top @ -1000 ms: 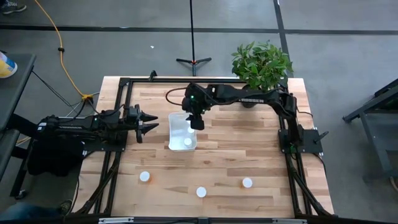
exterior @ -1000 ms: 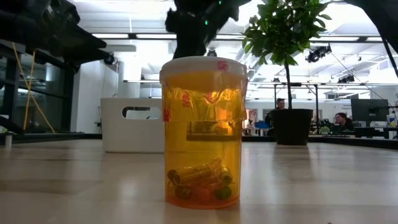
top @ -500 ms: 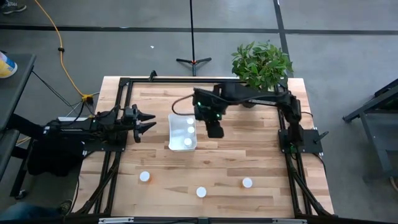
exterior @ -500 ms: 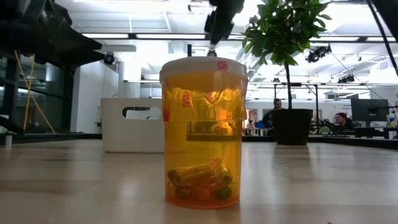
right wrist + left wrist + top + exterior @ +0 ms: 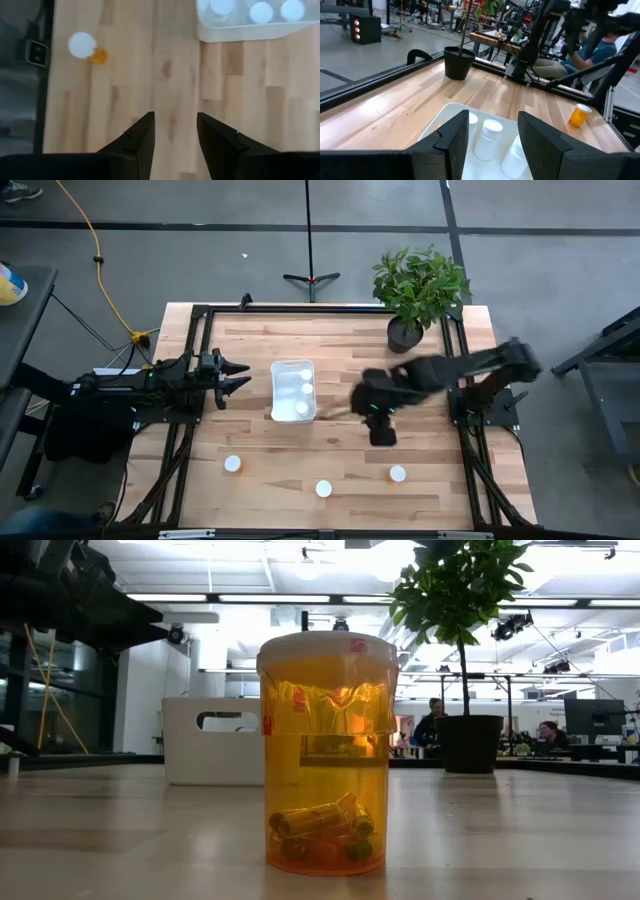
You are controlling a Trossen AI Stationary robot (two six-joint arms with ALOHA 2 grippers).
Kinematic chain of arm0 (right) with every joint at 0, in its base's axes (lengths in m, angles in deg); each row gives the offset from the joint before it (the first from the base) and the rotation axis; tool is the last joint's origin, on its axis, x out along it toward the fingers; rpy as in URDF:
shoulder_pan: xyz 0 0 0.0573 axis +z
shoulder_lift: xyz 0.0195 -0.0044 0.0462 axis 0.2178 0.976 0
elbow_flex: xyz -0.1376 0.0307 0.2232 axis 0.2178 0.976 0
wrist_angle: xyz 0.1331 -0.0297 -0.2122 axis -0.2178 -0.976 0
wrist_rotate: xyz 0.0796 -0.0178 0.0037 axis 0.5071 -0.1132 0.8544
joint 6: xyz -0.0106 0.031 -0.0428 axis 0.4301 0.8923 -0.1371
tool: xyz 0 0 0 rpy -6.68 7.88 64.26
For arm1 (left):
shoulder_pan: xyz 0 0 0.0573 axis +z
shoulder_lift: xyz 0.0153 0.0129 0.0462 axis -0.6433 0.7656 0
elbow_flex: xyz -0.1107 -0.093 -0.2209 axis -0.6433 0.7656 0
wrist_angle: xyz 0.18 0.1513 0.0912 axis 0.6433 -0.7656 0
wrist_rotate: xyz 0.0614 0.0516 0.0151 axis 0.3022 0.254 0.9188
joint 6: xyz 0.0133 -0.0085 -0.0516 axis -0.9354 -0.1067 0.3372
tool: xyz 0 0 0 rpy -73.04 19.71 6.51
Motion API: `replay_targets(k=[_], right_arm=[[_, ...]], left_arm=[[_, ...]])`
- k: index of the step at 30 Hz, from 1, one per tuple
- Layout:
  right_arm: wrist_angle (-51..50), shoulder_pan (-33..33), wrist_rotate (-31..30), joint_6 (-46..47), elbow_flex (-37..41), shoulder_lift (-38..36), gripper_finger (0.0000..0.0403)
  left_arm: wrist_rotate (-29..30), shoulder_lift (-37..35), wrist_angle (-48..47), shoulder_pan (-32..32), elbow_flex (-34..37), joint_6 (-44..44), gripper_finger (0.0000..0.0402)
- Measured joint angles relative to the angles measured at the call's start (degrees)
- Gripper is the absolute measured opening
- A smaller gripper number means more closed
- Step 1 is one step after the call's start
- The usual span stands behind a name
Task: Pick and place pill bottles into a basket
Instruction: Put the right orange pill bottle into the white bin
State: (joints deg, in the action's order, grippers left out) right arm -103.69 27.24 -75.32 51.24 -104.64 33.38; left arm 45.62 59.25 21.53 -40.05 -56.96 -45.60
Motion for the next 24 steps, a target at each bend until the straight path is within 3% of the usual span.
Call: replay_targets(k=[6,11,15,24], right_arm=[[13.6,6.3,-0.9,9.6,19.0,-9.0,0.0151],[16.1,9.4,5.0,14.3,27.3,-9.4,0.0220],[23.5,10.5,11.4,17.5,31.5,-9.4,0.0281],[24.6,16.1,6.1,19.5,32.7,-9.4,0.0302]], left_arm=[[0.0,0.0,0.0,0.0,0.0,0.0,0.0204],[0.0,0.0,0.0,0.0,0.0,0.0,0.0204],[0.0,0.0,0.0,0.0,0.0,0.0,0.0204],[0.2,0.0,0.0,0.0,-0.1,0.5,0.0204]])
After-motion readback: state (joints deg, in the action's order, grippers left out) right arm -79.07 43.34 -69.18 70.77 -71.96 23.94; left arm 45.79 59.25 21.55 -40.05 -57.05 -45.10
